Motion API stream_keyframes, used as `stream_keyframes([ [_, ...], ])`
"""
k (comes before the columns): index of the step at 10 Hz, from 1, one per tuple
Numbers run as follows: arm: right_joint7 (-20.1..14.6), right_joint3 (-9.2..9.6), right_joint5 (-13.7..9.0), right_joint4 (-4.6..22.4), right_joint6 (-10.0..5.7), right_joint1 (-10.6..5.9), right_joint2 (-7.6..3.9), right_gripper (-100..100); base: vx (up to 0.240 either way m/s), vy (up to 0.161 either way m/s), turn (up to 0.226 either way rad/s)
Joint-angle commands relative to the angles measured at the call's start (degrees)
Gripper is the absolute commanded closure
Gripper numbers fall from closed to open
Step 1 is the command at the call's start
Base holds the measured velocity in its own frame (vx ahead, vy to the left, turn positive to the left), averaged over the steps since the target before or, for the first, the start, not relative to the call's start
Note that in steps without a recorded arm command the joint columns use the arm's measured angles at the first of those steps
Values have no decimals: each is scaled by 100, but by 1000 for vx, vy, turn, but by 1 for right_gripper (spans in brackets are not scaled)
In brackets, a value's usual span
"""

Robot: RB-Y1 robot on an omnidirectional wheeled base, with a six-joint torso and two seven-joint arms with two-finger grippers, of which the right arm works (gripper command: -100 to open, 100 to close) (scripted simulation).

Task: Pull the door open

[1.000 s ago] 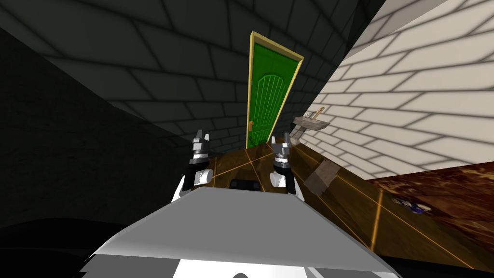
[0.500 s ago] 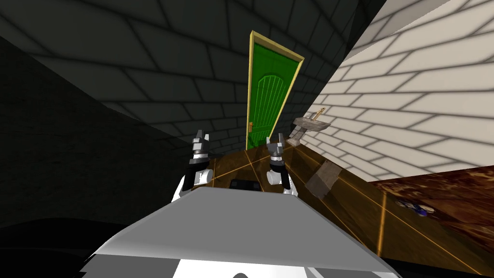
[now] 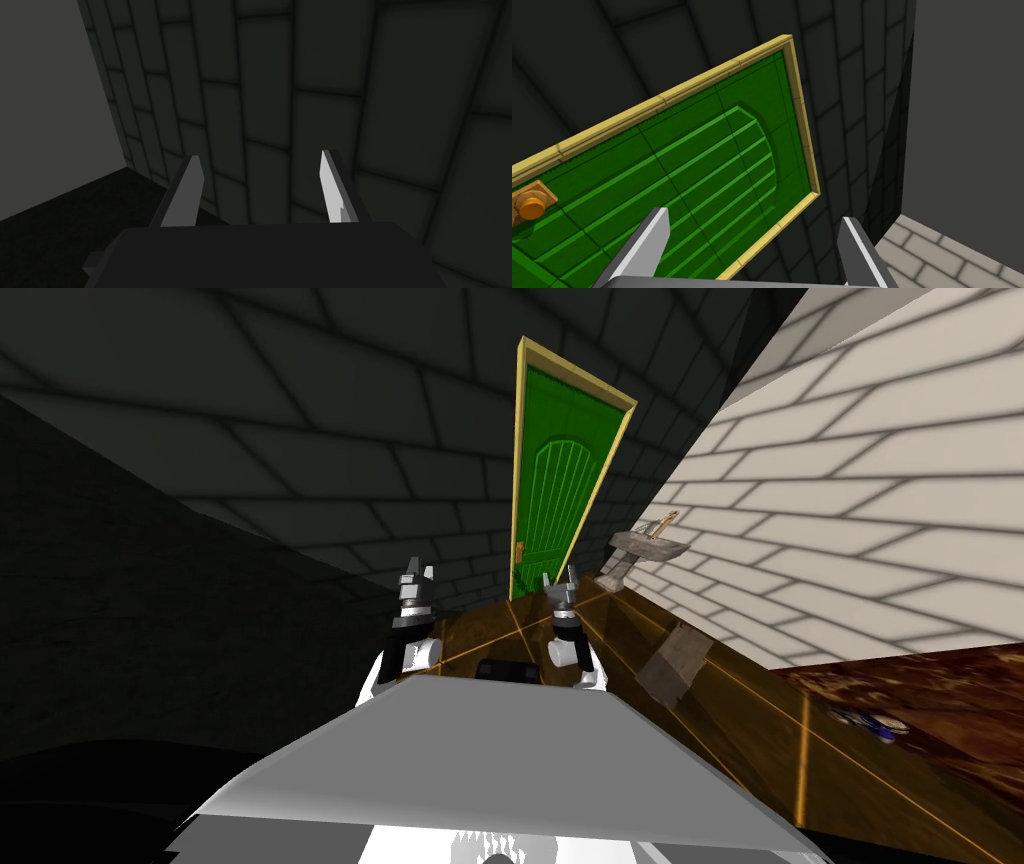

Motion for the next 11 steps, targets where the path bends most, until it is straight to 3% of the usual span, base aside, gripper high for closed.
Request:
stream_keyframes([
  [1, -227, 108, -134, 232, -58, -123, -80, -100, 101, 1, -1],
  [11, -1544, 833, -970, 1465, -144, -960, -499, -100, 101, -2, -3],
])
